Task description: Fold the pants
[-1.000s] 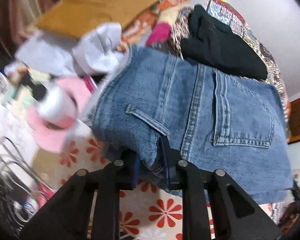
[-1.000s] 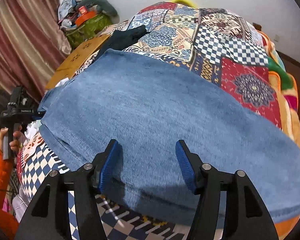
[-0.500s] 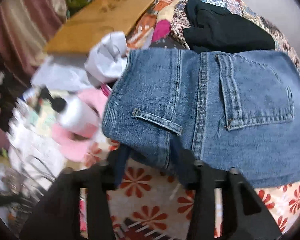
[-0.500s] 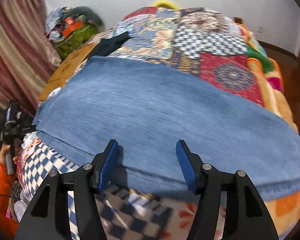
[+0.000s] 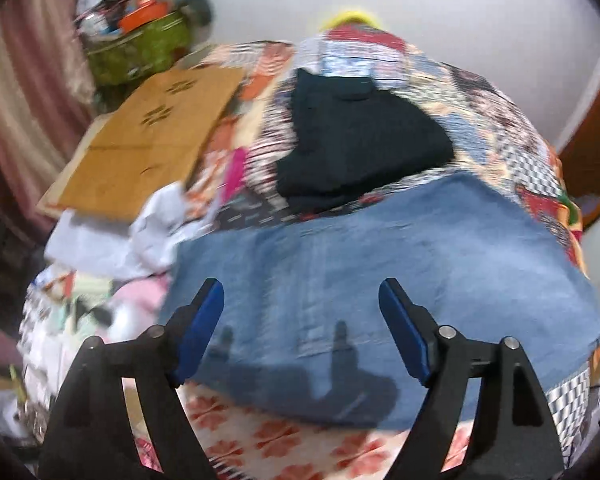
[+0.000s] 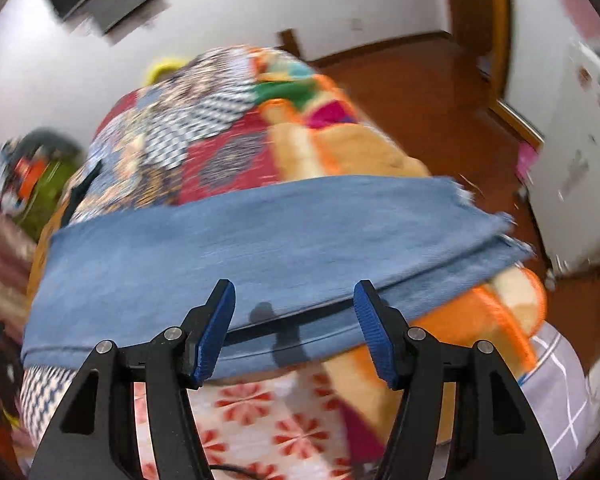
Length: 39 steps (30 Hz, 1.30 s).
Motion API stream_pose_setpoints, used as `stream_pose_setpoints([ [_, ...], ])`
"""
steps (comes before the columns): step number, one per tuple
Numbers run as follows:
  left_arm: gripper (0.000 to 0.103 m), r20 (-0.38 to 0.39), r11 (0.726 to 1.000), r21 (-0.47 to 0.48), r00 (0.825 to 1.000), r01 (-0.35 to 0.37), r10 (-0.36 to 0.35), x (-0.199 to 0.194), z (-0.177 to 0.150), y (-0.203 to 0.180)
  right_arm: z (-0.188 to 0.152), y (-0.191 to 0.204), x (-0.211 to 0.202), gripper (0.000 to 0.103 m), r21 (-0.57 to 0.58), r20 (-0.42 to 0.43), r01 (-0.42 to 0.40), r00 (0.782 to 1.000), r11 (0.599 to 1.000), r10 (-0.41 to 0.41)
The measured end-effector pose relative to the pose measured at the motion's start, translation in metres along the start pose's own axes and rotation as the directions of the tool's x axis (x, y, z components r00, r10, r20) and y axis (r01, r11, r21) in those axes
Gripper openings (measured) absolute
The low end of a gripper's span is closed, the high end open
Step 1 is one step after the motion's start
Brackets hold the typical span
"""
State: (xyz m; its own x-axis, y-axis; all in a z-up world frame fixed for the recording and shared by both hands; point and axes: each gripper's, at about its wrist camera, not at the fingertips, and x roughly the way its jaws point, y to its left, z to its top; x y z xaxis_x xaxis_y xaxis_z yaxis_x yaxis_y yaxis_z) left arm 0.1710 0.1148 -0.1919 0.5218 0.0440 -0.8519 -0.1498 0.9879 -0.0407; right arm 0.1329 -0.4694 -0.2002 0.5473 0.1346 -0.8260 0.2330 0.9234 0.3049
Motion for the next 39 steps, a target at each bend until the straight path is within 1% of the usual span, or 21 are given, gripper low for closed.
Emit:
stream_pose_setpoints([
  [2,0.080,-0.016,0.999,0.046,0.999,0.029,-0.028,0.010,0.008,-0.025,0.003,-0.016,0.006,0.058,0.050,-0.001,0.023,1.000,0.998,-0.023],
  [4,0.080,-0.035,0.995,0.088,0.998,0.056,-0.053,0.020,0.012,-0.049,0.005,-0.032,0.012,0.058,0.106,0.003,0.026,1.000,0.994,-0.026],
  [6,0.080,-0.061,0.987,0.144,0.996,0.073,-0.064,0.034,0.013,-0.076,0.007,-0.043,0.014,0.058,0.149,0.028,0.018,0.999,0.989,-0.022],
  [8,0.080,-0.095,0.976,0.190,0.992,0.102,-0.085,0.050,0.010,-0.100,0.012,-0.051,0.017,0.058,0.179,0.031,0.051,0.998,0.983,-0.057],
  [10,0.081,-0.130,0.967,0.221,0.987,0.124,-0.097,0.064,0.002,-0.119,0.014,-0.058,0.019,0.058,0.198,0.049,0.046,0.997,0.979,-0.057],
  [11,0.082,-0.109,0.969,0.220,0.990,0.110,-0.087,0.065,0.000,-0.123,0.015,-0.061,0.021,0.056,0.204,0.052,0.043,0.997,0.978,-0.055],
  [12,0.086,-0.075,0.972,0.222,0.995,0.081,-0.066,0.064,-0.001,-0.127,0.017,-0.063,0.024,0.051,0.210,0.054,0.050,0.997,0.976,-0.063],
  [14,0.087,-0.074,0.970,0.236,0.996,0.060,-0.044,0.064,-0.001,-0.131,0.018,-0.065,0.030,0.022,0.205,0.046,0.076,0.995,0.976,-0.087],
  [15,0.087,-0.075,0.968,0.244,0.996,0.056,-0.039,0.063,-0.001,-0.131,0.020,-0.067,0.032,0.015,0.201,0.036,0.056,0.997,0.978,-0.065],
  [16,0.087,-0.076,0.966,0.252,0.996,0.056,-0.038,0.063,-0.001,-0.132,0.019,-0.068,0.030,0.009,0.199,0.043,0.042,0.998,0.979,-0.051],
  [19,0.087,-0.075,0.958,0.282,0.997,0.055,-0.035,0.061,-0.001,-0.133,0.017,-0.068,0.012,0.004,0.158,0.089,0.058,0.993,0.986,-0.073],
  [20,0.087,-0.071,0.956,0.289,0.997,0.052,-0.032,0.061,-0.001,-0.134,0.016,-0.069,0.007,0.004,0.150,0.095,0.071,0.992,0.986,-0.086],
  [22,0.087,-0.063,0.953,0.299,0.998,0.044,-0.026,0.061,0.000,-0.136,0.015,-0.074,0.009,0.004,0.151,0.067,0.075,0.994,0.986,-0.086],
  [25,0.087,-0.065,0.953,0.300,0.997,0.049,-0.030,0.060,0.002,-0.140,0.012,-0.074,0.019,0.005,0.134,0.030,0.116,0.992,0.984,-0.121],
  [26,0.087,-0.068,0.952,0.301,0.997,0.059,-0.041,0.059,0.002,-0.142,0.011,-0.073,0.018,0.006,0.138,0.031,0.122,0.991,0.983,-0.127],
  [28,0.087,-0.067,0.947,0.314,0.996,0.076,-0.058,0.056,0.001,-0.147,0.011,-0.076,0.011,0.013,0.186,0.025,0.117,0.992,0.976,-0.124],
  [30,0.087,-0.060,0.939,0.334,0.996,0.081,-0.064,0.054,0.000,-0.154,0.010,-0.080,0.004,0.024,0.227,0.019,0.120,0.992,0.967,-0.127],
  [32,0.087,-0.060,0.932,0.351,0.995,0.095,-0.079,0.053,-0.002,-0.163,0.006,-0.083,0.000,0.051,0.246,0.022,0.133,0.990,0.960,-0.143],
  [33,0.087,-0.065,0.927,0.360,0.994,0.104,-0.086,0.053,-0.003,-0.168,0.004,-0.086,-0.001,0.053,0.257,0.028,0.140,0.988,0.956,-0.152],
  [35,0.087,-0.069,0.919,0.379,0.993,0.111,-0.092,0.055,-0.006,-0.178,0.001,-0.089,0.002,0.053,0.271,0.018,0.136,0.989,0.953,-0.147],
  [39,0.087,-0.064,0.905,0.409,0.993,0.113,-0.095,0.056,-0.007,-0.193,-0.002,-0.106,0.011,0.053,0.350,0.036,0.088,0.994,0.933,-0.107],
])
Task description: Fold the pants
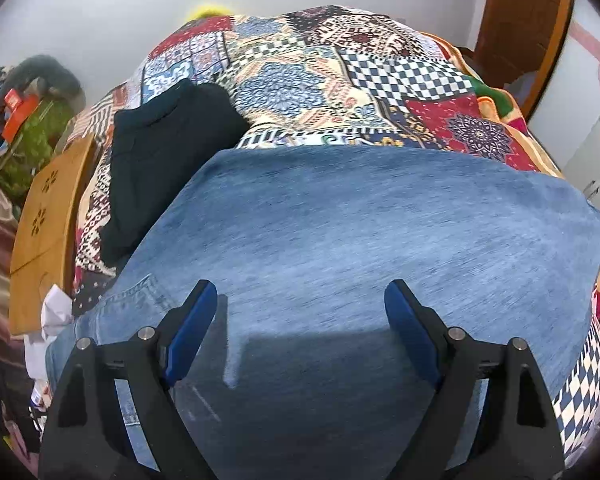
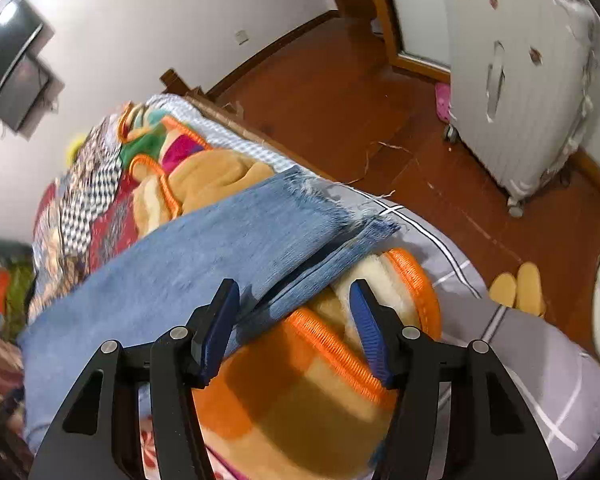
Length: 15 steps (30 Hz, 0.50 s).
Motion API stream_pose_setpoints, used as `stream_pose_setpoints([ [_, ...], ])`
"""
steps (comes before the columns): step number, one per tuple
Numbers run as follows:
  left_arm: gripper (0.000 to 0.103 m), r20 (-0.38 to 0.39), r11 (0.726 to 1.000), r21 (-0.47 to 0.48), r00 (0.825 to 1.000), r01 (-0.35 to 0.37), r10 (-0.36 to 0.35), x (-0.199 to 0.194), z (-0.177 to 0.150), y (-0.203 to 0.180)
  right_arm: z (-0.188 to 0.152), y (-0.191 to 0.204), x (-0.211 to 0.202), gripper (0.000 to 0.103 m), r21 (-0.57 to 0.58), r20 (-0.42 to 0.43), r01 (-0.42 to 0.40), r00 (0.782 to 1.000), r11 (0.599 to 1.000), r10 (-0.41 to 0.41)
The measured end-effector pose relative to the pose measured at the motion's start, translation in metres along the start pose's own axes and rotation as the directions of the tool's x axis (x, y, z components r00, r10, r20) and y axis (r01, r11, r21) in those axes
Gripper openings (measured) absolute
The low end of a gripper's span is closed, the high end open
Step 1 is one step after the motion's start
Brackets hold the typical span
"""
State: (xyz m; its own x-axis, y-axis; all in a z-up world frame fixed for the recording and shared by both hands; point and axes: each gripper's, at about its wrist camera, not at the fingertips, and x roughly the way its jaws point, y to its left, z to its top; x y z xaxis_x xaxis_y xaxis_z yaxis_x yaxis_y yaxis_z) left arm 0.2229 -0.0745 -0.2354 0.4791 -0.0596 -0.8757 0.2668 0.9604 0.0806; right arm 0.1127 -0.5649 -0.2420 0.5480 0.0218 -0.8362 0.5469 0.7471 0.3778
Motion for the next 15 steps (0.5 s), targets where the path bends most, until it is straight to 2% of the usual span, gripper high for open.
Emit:
stream_pose_setpoints([
  [4,0.087,-0.013,1.000,-0.005,1.000,0.021,-0.021,0.005,0.007,-0.005,0.009,-0.005,0.014,0.052,0.031,0.009,-0.019,1.000,0.999,0.018],
  [6,0.087,-0.019,0.999,-0.010,0.999,0.032,-0.033,0.007,0.010,-0.007,0.013,-0.005,0.018,0.039,0.026,0.033,-0.008,0.999,1.000,0.007],
  [8,0.087,-0.026,0.999,-0.006,0.999,0.047,-0.048,0.008,0.013,-0.011,0.016,-0.004,0.019,0.018,0.023,0.047,-0.014,0.999,1.000,0.013],
  [10,0.087,-0.024,0.999,0.008,0.999,0.049,-0.048,0.007,0.018,-0.018,0.018,-0.002,0.018,0.010,0.005,0.061,-0.027,0.998,1.000,0.027],
  [15,0.087,-0.002,0.994,0.044,0.995,0.101,-0.101,-0.004,0.032,-0.036,0.025,0.022,-0.009,0.007,-0.128,0.147,-0.003,0.989,0.992,0.022],
])
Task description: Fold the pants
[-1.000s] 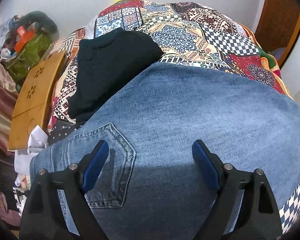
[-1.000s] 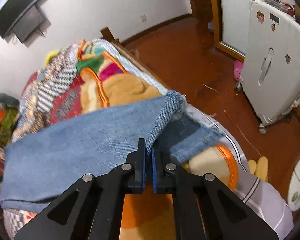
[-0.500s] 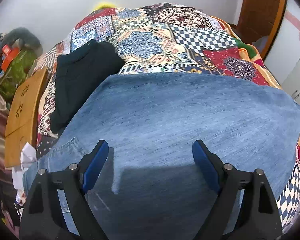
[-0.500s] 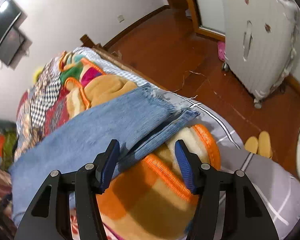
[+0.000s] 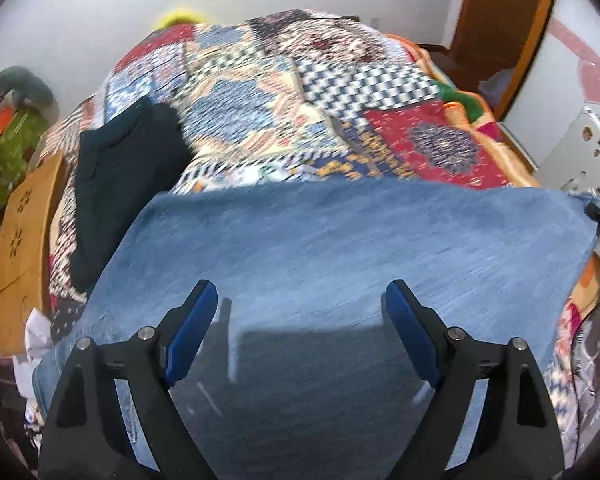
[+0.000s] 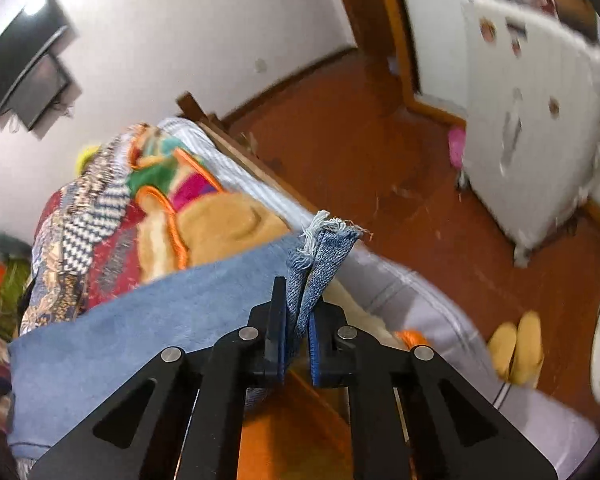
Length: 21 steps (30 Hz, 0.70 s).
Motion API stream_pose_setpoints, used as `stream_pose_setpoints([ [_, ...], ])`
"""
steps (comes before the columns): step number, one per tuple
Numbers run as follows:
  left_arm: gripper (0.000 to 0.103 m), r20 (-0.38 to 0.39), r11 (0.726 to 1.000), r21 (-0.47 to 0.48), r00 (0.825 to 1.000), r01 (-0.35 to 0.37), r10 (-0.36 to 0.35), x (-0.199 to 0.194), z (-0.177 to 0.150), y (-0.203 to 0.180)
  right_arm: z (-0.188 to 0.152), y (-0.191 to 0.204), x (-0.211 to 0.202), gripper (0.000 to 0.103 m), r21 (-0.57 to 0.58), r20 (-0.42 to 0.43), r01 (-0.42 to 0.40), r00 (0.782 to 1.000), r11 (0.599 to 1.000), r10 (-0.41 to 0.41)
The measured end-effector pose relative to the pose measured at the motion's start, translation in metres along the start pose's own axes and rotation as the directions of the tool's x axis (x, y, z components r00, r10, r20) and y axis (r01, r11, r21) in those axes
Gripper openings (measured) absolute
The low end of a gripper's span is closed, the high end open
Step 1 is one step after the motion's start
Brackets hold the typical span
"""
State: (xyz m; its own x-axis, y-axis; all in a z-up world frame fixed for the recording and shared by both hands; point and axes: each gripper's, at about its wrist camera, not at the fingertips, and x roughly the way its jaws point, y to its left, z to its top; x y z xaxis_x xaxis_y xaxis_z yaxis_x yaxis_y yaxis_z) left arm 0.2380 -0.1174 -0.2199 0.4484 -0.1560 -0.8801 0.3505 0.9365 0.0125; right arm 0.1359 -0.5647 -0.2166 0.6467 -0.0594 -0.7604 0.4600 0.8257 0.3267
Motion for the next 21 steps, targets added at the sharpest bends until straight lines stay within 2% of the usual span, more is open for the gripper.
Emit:
stream_pose_setpoints([
  [5,0.087,-0.016,0.997,0.044,0.998,0.064,-0.064,0.004,0.012,-0.022,0.015,0.025,-0.040,0.007,-0.046,0.097,-0.084,0.991,0.995,0.088],
  [9,0.087,-0.100,0.993,0.095,0.993,0.074,-0.065,0.031,0.010,-0.039,0.022,0.054,-0.069,0.007,-0.112,0.148,-0.155,0.974,0.982,0.170],
  [10,0.090,-0.106,0.992,0.101,0.992,0.072,-0.061,0.036,0.008,-0.041,0.023,0.060,-0.074,0.008,-0.125,0.156,-0.173,0.969,0.977,0.191],
  [11,0.091,-0.083,0.993,0.103,0.995,0.063,-0.055,0.035,0.006,-0.042,0.025,0.067,-0.079,0.008,-0.137,0.160,-0.192,0.964,0.972,0.213],
  [16,0.092,-0.086,0.993,0.088,0.994,0.075,-0.068,0.034,0.005,-0.039,0.028,0.107,-0.096,0.007,-0.219,0.164,-0.275,0.935,0.936,0.314],
  [21,0.092,-0.066,0.993,0.100,0.996,0.065,-0.058,0.026,-0.001,-0.038,0.019,0.156,-0.101,0.008,-0.316,0.124,-0.352,0.905,0.881,0.407],
])
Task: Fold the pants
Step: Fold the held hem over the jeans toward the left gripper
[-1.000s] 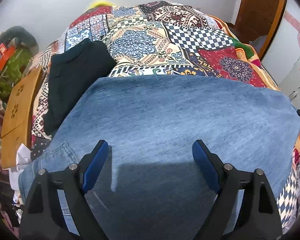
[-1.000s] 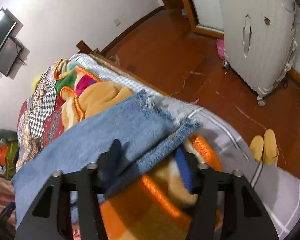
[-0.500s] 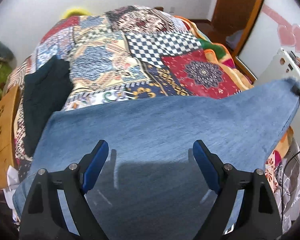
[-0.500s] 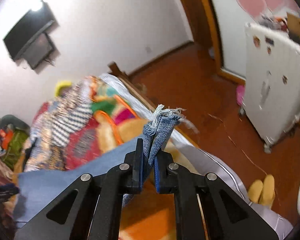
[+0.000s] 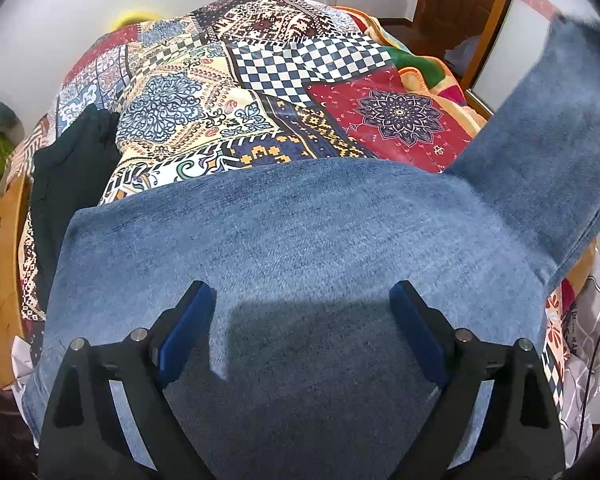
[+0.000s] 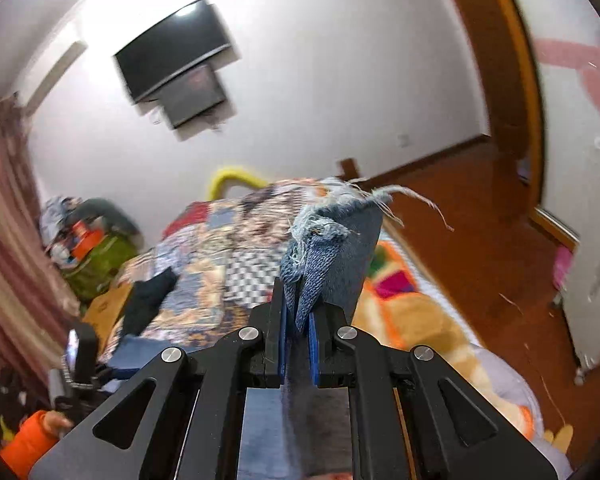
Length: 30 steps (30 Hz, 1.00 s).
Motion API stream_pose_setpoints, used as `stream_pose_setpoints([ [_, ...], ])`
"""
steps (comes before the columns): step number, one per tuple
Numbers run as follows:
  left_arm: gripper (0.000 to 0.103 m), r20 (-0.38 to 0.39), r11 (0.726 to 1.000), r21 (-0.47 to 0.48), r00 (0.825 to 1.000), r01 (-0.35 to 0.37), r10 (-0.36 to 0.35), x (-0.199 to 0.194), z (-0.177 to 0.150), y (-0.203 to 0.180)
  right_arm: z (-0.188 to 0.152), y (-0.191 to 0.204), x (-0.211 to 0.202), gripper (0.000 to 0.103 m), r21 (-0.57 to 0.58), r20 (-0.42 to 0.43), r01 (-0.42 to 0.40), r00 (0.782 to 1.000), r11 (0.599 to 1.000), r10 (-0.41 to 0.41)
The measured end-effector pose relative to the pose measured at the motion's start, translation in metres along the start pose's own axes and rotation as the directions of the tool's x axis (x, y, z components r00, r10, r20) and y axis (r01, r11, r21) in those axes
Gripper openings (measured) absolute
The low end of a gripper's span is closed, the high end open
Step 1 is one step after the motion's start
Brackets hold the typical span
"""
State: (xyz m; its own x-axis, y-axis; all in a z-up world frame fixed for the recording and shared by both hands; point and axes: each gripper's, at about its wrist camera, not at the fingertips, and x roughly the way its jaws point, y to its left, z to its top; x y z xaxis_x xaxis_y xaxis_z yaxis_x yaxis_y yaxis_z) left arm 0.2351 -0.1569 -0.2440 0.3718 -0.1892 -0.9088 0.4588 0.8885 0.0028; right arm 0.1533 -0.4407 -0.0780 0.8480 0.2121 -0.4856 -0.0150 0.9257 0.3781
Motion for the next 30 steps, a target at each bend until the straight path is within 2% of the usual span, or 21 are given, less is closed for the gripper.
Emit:
stream_pose_setpoints([
  [7,0.092,0.085,0.997,-0.058,0.995,-0.048,0.053,-0.030,-0.011,0.022,-0.011,0.052,0.032,0.007,-0.064,-0.064,-0.129,0.990,0.990,0.125],
  [12,0.092,0.156,0.989,-0.147,0.986,-0.035,0.058,-0.060,-0.020,0.055,-0.025,0.087,0.054,0.007,-0.072,-0.141,-0.238,0.964,0.969,0.226],
  [15,0.092,0.184,0.981,-0.193,0.980,-0.034,0.070,-0.075,-0.026,0.073,-0.036,0.107,0.068,0.007,-0.080,-0.212,-0.299,0.937,0.951,0.277],
  [19,0.092,0.210,0.967,-0.253,0.974,-0.030,0.085,-0.088,-0.036,0.094,-0.062,0.134,0.096,0.008,-0.080,-0.333,-0.362,0.888,0.929,0.318],
  [21,0.092,0.210,0.961,-0.276,0.974,-0.027,0.087,-0.090,-0.041,0.101,-0.079,0.146,0.112,0.008,-0.074,-0.401,-0.387,0.855,0.919,0.328],
  [27,0.092,0.191,0.950,-0.311,0.977,-0.034,0.097,-0.088,-0.050,0.112,-0.121,0.168,0.146,0.014,-0.098,-0.583,-0.414,0.761,0.905,0.285],
  [30,0.092,0.184,0.949,-0.314,0.978,-0.035,0.097,-0.086,-0.050,0.111,-0.129,0.169,0.149,0.029,-0.068,-0.619,-0.435,0.724,0.898,0.304],
])
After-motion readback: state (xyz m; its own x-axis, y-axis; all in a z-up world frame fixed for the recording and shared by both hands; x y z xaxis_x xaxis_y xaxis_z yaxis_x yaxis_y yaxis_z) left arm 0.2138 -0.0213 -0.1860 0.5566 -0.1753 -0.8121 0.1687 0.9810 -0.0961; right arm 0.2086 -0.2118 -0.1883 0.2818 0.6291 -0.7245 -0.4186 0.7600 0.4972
